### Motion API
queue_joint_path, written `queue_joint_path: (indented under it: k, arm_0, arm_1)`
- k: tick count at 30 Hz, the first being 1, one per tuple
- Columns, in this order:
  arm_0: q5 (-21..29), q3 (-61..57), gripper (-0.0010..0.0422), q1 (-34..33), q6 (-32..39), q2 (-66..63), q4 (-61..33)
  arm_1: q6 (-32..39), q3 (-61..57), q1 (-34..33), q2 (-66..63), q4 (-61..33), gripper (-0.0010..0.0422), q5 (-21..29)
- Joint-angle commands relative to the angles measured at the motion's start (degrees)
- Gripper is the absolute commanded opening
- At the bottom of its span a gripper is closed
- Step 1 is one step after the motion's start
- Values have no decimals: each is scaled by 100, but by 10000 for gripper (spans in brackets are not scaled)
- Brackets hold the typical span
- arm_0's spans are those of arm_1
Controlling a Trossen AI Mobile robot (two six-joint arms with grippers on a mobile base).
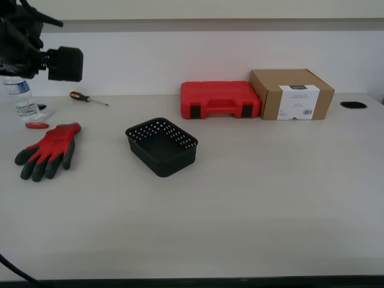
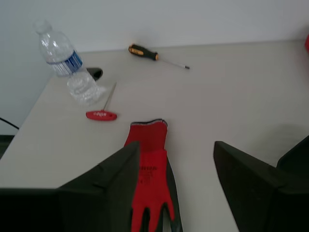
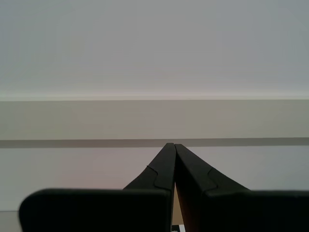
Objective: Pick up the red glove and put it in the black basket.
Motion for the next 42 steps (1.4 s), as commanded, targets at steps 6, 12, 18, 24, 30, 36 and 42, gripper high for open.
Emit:
queue_joint_path:
  k: [6,12,18,24,30,36,42]
  arm_0:
    - [2,7,0,4,15,-2,13]
    - [2,7,0,2,15,-2,13]
    - [2,7,0,2,15,-2,13]
    - [2,7,0,4,15,-2,13]
    - [2,7,0,2,15,-2,11]
    - [2,7,0,4,15,-2,15]
    - [2,7,0,4,13,-2,4]
  arm_1:
    - [-68,446,122,1451,116,309,-450]
    - [7,850,205,2201,131,192,-409]
    - [85,1119,466,3176,177,157,-208]
    - [83,1421,855,4076,232,291,-203]
    - [85,1989,1169,4911,59,360,118]
    - [28,2267,1204,5254,-9,107,872]
    - [39,2264,1213,5246,-181,14,1281]
